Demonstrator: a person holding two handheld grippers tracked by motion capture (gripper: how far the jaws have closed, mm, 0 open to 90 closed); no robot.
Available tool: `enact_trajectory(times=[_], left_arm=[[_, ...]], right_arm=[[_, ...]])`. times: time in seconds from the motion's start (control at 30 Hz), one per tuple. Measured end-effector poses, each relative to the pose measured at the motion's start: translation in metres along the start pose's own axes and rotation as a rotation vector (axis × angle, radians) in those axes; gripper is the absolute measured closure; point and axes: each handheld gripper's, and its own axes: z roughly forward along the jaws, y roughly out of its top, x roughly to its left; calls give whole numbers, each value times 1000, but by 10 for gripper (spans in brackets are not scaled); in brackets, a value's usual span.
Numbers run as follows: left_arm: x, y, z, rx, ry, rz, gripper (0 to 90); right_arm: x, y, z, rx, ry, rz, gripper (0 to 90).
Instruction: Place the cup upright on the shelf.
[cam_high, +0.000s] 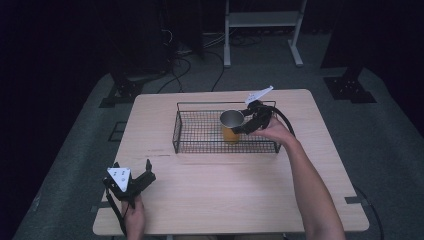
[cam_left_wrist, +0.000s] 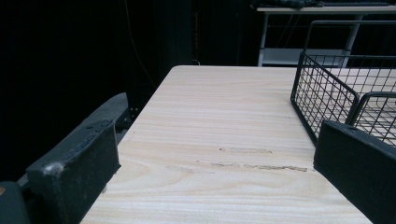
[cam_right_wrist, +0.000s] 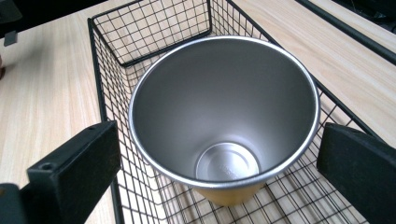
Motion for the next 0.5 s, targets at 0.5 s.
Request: enact_trajectory(times=[0.5], left_arm=[[0,0,0,-3,-5,0,0]], right_arm=[[0,-7,-21,-10,-6,9,0]])
